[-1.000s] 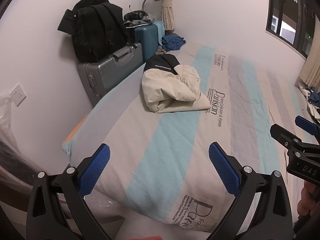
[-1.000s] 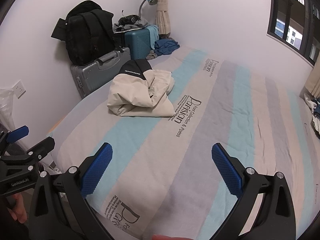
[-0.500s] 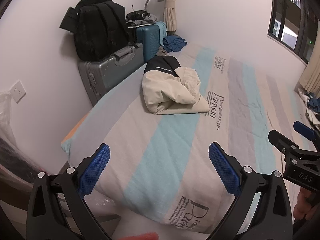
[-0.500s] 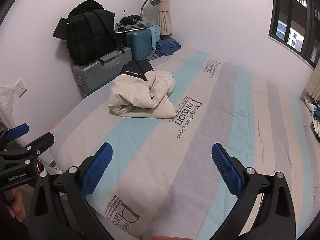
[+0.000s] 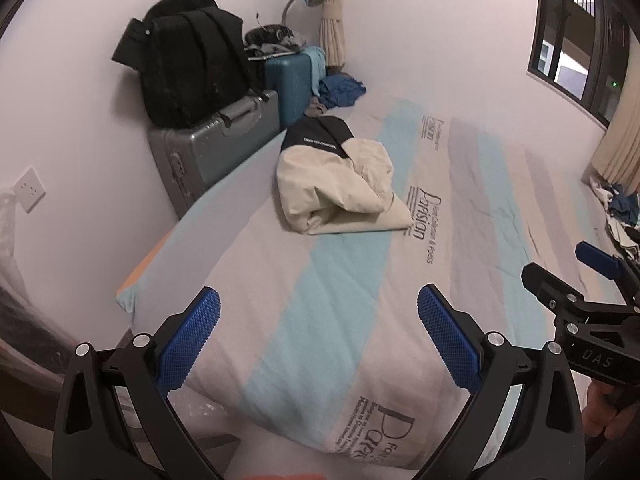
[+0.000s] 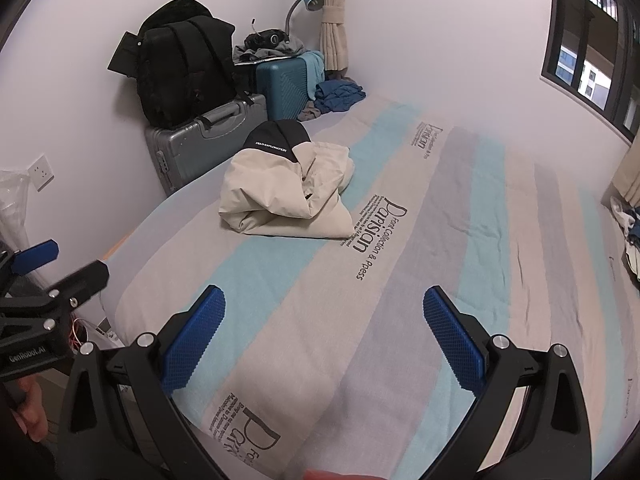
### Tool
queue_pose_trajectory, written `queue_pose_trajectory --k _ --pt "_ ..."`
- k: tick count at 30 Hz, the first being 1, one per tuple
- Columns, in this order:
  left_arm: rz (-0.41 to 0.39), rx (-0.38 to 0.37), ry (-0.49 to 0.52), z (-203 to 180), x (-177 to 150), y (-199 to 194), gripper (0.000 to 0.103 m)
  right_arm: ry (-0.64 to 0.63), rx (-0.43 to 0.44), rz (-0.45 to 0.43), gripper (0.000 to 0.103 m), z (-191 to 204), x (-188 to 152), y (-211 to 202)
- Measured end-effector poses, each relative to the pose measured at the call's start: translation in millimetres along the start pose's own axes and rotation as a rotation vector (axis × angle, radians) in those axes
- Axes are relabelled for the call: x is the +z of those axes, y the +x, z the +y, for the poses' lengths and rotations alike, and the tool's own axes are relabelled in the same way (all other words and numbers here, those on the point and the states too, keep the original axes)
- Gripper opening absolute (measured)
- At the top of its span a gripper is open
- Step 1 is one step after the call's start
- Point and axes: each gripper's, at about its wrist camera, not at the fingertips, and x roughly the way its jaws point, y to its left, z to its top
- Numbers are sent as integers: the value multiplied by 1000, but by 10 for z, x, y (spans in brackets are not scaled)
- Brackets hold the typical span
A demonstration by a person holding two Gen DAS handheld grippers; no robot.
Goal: Fold large clothes
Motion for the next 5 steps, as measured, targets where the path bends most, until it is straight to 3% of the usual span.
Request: queue_pose_trajectory --k 5 --pt "-1 25 13 14 -6 18 97 -3 3 -1 96 -12 -6 -13"
